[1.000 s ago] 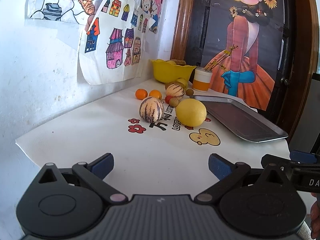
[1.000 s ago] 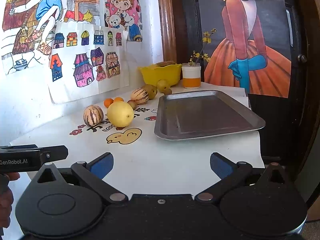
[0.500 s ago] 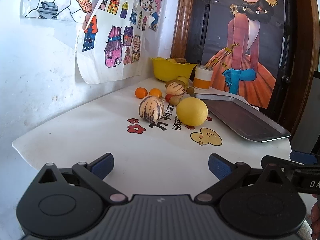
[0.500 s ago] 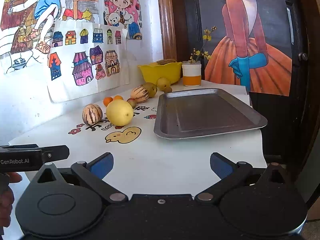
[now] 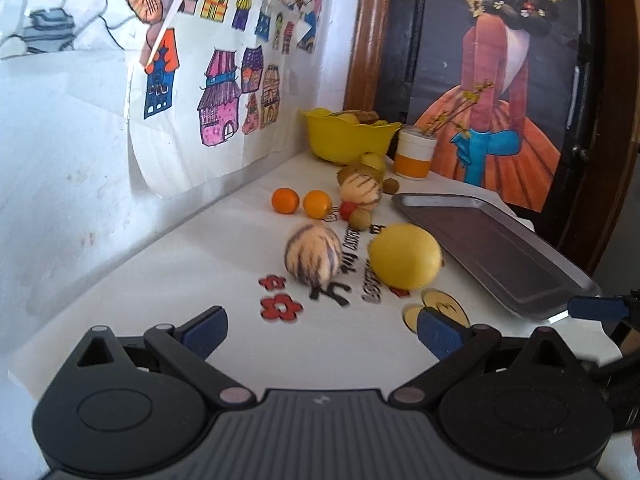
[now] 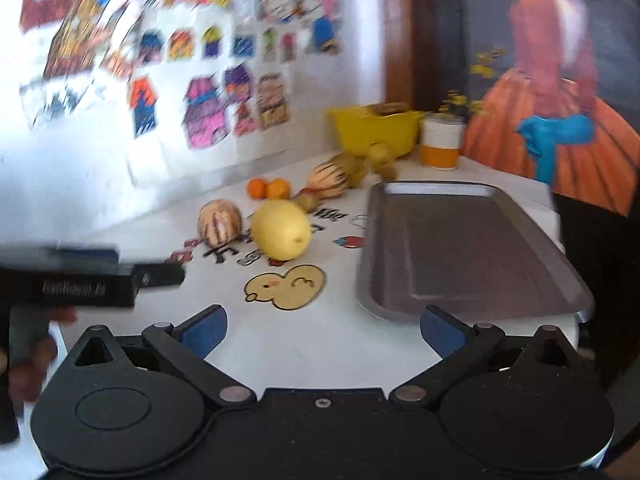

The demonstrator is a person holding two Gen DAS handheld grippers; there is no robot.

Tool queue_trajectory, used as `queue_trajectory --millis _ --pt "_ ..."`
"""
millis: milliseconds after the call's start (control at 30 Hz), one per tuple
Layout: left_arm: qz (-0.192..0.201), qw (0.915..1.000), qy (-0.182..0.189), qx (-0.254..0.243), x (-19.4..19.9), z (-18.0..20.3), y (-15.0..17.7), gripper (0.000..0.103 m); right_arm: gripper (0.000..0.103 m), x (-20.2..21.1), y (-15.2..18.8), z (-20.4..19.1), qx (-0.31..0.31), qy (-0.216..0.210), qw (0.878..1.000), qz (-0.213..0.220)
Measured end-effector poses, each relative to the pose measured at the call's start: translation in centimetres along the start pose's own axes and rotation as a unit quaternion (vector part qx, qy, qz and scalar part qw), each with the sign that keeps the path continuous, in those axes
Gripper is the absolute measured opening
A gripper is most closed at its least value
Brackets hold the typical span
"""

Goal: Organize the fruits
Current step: 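Grasp the striped pepino melon with the left tool while the right tool grasps the yellow pomelo, then carry both fruits onto the metal tray and open both tools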

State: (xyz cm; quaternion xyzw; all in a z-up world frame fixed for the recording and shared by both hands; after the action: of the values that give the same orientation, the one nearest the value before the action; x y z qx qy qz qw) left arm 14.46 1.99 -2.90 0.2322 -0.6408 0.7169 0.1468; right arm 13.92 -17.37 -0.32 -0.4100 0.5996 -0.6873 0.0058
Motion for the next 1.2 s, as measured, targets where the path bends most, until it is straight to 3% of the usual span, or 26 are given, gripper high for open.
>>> queue_trajectory --millis 233,433,633,833,900,1033,1100,1200 --pt "-0.037 0.9985 -0.001 0.041 -4.1 -1.6 -2.2 0.103 0.102 -4.4 -3.5 -2.3 0.098 -0.030 0.994 -0.036" --pt "-0.070 0.9940 0.008 0.084 -7.9 -2.5 -3.1 0.102 0.102 -8.9 -6.1 -1.3 0.075 -0.045 0.995 -0.038" --pt "-0.069 0.9943 0.024 0.077 -9.3 -2.1 -3.7 0.102 0.097 -11.9 -6.6 -0.6 0.032 -0.084 0.994 -0.056" --pt "-0.067 0.9943 0.031 0.077 -9.9 -1.8 -4.0 0.089 0.086 -13.2 -6.2 -1.3 0.047 -0.093 0.992 -0.067" --pt "-0.065 0.9951 0.031 0.067 -9.9 -1.7 -4.0 0.076 0.081 -13.4 -6.0 -1.5 0.052 -0.092 0.992 -0.068" --pt "-0.064 0.9964 0.032 0.045 -10.0 -1.0 -3.9 0.062 0.071 -13.8 -5.7 -1.5 0.050 -0.089 0.992 -0.071" --pt "-0.066 0.9962 0.038 0.043 -9.8 -0.8 -3.8 0.053 0.059 -13.8 -5.6 -1.6 0.047 -0.091 0.992 -0.071" --pt "-0.070 0.9959 0.037 0.043 -9.7 -0.6 -3.8 0.053 0.058 -13.8 -5.5 -1.6 0.046 -0.092 0.993 -0.064"
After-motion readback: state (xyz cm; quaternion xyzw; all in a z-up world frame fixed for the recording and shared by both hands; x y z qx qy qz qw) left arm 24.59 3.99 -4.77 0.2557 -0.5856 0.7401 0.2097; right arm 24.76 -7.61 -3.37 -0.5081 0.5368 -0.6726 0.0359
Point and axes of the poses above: each gripper's, at about its wrist camera, not at the fingertips, and x roughly against the way its jaws point, z to its right, y to its underside, the point moved 9 cm from there along -x, roughly the way its jaws point, and after that the axes turned 6 degrees about -y, right-handed, at the moved point
